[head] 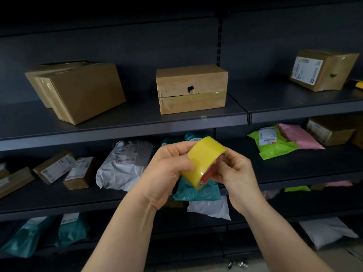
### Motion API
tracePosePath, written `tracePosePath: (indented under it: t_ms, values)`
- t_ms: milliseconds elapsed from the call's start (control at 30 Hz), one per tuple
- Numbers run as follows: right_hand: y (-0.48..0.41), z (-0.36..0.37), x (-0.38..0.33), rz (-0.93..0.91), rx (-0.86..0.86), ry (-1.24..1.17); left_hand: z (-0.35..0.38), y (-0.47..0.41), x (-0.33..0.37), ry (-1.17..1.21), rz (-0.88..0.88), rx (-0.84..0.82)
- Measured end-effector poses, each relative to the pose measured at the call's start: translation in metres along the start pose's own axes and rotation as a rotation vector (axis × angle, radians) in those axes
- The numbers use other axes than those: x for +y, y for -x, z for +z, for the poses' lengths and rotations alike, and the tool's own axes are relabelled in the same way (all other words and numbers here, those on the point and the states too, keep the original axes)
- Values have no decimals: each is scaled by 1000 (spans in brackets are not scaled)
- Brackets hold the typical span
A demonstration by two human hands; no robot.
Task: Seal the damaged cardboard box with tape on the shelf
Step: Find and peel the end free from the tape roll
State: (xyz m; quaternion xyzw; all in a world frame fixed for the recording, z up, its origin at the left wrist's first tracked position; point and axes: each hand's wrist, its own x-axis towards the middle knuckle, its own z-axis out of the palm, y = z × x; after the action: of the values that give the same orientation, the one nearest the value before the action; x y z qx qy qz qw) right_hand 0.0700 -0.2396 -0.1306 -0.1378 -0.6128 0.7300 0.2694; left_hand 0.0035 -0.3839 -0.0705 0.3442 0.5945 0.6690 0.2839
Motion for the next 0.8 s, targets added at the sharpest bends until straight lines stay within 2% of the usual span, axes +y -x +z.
tracePosePath:
  t_ms: [67,133,200,333,433,600,800]
  values:
    - [1,1,3,46,-10,1,0,0,-2,-5,-5,16]
    - [1,-2,6,-7,-24,147,1,1,-5,17,-15,34]
    - [5,-6,3,-194,-14,407,3,2,-5,36,-34,56]
    - [14,-6,-10,-606,-5,781,9,4,-10,-74,-95,141]
    - [18,-3,-9,-784,22,974,14,2,-12,-84,-159,253]
    - [22,-2,-8,-871,58,1126,19,0,-9,-114,-196,303]
    - [26,-2,-8,-677,98,865,18,4,-5,-104,-183,254]
